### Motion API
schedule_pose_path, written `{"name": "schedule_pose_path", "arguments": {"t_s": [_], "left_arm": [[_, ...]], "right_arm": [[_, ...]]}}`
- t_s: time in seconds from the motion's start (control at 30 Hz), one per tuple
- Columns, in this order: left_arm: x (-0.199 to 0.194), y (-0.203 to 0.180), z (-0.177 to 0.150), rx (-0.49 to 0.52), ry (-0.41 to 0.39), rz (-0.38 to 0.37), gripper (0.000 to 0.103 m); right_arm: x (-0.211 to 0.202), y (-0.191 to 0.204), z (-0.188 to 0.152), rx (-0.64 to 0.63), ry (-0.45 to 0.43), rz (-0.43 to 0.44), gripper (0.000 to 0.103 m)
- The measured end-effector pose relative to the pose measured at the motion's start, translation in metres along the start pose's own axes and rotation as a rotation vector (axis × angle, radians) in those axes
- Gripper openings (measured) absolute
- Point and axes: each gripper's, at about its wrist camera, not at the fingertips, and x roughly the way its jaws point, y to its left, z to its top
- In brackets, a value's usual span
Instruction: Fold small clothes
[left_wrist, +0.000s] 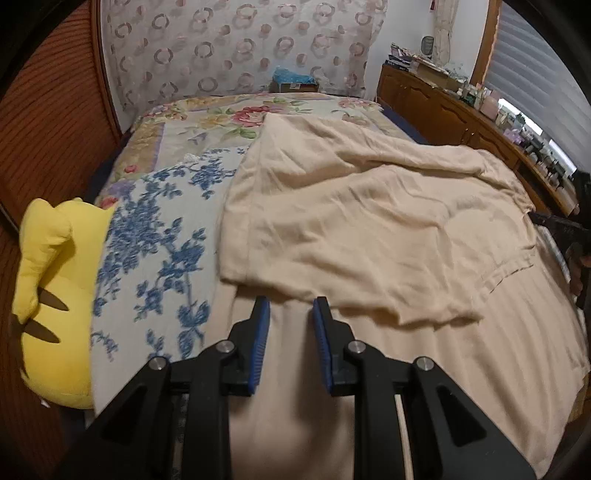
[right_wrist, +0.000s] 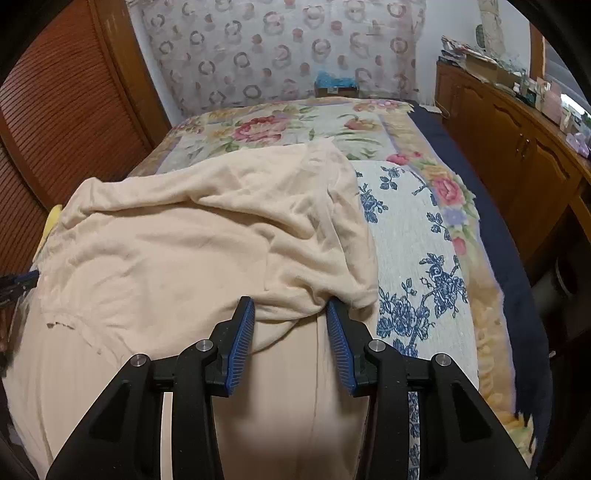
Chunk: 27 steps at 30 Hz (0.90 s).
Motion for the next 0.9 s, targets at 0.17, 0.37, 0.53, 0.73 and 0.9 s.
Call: {"name": "schedule_pose_path", "arguments": {"t_s": [0.17,0.37,0.53,0.73,0.9], "left_arm": [[0.009,0.007,0.014,-0.055,0.004,-0.047,0.021],[0.017,0.016,0.028,-0.096,0.011,-0.039,0.021],[0.021,0.015,0.031,-0.121,-0.003,-0.018,0.021],[0.024,0.009,0.032,-0.092,-0.020,0.033,0.007],[0.009,0.006,0.029,-0.069,-0.076,0.027,0.000]], "right_arm": [[0.001,-0.003,0.004,0.019,0.003,0.042,0.042],[0.002,-0.004,0.008,0.016,0.005,0.022,0.043],[0.006,-0.001,0.011,0.028,0.006,-0.012,0.043],[0.009,0.008,0.013,-0.014,-0.003,-0.093,0.025],[-0.003,0.012,0.011,-0.047,-0.058,-0.096,0.004]]}}
